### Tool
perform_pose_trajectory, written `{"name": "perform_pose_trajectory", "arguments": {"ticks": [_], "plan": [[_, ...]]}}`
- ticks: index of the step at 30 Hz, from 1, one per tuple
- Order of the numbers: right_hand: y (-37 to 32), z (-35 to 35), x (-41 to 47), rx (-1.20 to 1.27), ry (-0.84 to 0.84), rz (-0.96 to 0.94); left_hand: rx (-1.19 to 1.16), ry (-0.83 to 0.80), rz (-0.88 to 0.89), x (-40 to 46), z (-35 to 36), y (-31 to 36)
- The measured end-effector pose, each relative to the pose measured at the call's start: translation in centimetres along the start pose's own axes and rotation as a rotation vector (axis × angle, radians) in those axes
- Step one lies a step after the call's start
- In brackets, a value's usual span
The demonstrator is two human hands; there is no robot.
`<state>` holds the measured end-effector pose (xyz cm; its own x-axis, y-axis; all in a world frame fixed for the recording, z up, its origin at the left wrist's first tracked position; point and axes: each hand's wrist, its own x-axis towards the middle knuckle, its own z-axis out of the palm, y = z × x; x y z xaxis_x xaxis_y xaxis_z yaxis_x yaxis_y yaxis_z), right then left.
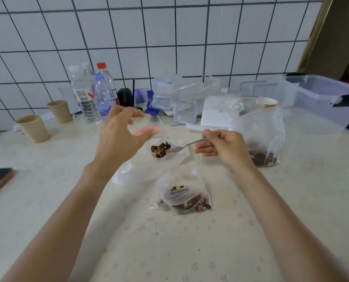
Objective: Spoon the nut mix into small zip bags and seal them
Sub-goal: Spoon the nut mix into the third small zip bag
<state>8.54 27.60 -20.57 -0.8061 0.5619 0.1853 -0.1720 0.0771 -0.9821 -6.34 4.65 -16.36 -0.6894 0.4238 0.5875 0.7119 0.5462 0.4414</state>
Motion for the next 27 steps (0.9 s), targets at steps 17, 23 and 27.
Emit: {"name": "perform_pose_trajectory", "arguments": {"ticks": [17, 23, 27], "plan": [[1.6, 2.9, 0.0, -0.508, 0.044, -0.345, 0.162, -0.299, -0.33, 2.2, 4.8, -0.6], [0.2, 2.7, -0.6, -0.947, 0.036, -0.608, 0.099, -0.237, -0.31, 1.9, 4.4, 0.2], [-0.2, 2.7, -0.4, -1.086, -0.021, -0.565, 0.134, -0.226, -0.253, 2.1, 4.2, 0.8]]}}
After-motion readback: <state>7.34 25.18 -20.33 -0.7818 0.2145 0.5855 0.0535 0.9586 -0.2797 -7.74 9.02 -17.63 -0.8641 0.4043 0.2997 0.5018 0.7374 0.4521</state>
